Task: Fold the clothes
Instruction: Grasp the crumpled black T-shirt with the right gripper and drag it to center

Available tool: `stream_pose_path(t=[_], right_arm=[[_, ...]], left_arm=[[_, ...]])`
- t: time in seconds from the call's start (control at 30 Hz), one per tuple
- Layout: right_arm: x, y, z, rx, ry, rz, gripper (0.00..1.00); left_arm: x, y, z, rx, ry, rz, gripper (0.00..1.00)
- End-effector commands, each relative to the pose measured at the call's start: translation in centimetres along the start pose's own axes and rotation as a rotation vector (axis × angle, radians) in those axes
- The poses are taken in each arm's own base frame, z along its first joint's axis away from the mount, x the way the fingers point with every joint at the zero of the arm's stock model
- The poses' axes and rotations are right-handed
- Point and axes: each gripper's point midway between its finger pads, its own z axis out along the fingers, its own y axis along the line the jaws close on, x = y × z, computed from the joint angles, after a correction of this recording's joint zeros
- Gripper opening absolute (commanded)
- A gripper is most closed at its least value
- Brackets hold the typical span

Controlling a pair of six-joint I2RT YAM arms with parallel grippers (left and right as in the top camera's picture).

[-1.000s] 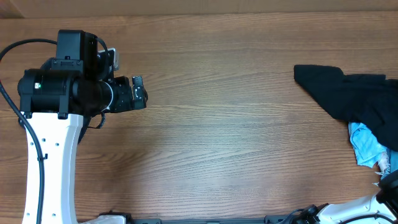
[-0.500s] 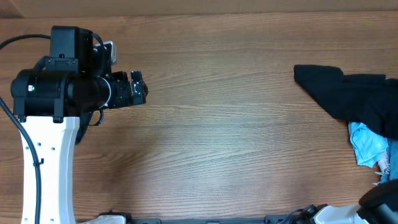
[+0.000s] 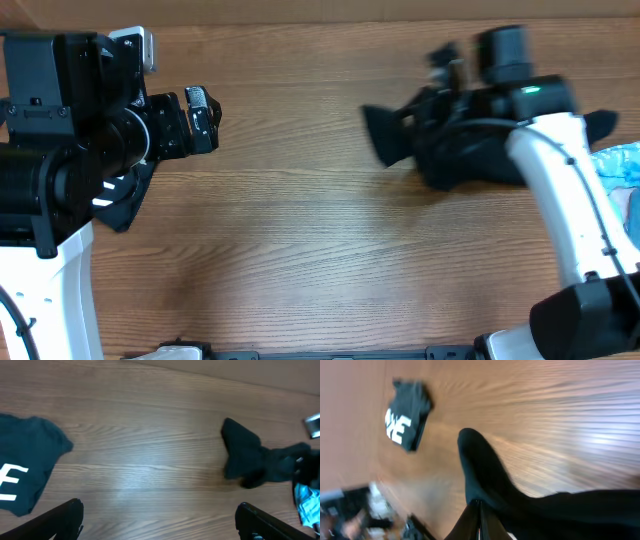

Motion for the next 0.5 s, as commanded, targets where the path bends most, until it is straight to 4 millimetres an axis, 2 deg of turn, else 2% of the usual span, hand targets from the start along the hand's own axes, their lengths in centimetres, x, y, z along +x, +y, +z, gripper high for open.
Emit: stream_pose_path(t=[0.0,0.1,0.13,0.17,0.2,0.23,0.27,0.3,0.37,0.4,0.43,0.47], right_arm=[[0.5,5.5,1.5,0.013,-0.039,-0.156,0.04],[1.7,12.3,4.4,-0.061,-0.082,-0.273,0.04],[2.6,16.0,5.3,-0.134,-0.099,-0.347,0.04],[3.1,17.5,5.7,-0.145,-0.118,-0.385,0.04],[2.8,17.2,6.0,-0.093,-0.148,-0.391,0.04],[2.4,16.3,6.0,-0.044,-0.164,-0.382,0.11],[1.7,14.3,5.8,0.045,-0.185,-0.356,0.20],[1.2,12.9,5.5,0.103,-0.195,-0.335,0.33],[-0.1,8.2,4.1,0.228,-0.196,-0.252,0.55],[-0.7,6.2,3.3,0.266,-0.194,-0.208,0.60],[-1.6,2.3,1.6,0.334,-0.192,-0.119,0.63],[-1.9,0.4,0.6,0.365,-0.192,-0.073,0.66]], left_arm=[[-0.6,0.5,-1.0,-0.032,-0.042,0.055,1.00],[-0.6,0.7,-1.0,-0.047,-0.044,0.055,1.00],[-0.7,0.7,-1.0,-0.046,-0.048,0.055,1.00],[-0.8,0.7,-1.0,-0.044,-0.051,0.056,1.00],[-0.8,0.6,-1.0,-0.042,-0.050,0.055,1.00],[-0.7,0.6,-1.0,-0.040,-0.047,0.055,1.00],[-0.5,0.5,-1.0,-0.033,-0.039,0.055,1.00],[-0.3,0.5,-1.0,-0.036,-0.031,0.055,1.00],[0.3,0.7,-0.9,-0.040,-0.004,0.050,1.00],[0.5,0.7,-0.8,-0.042,0.008,0.052,1.00],[1.1,0.4,-0.7,-0.029,0.034,0.075,1.00],[1.6,0.1,-0.5,-0.016,0.055,0.079,1.00]])
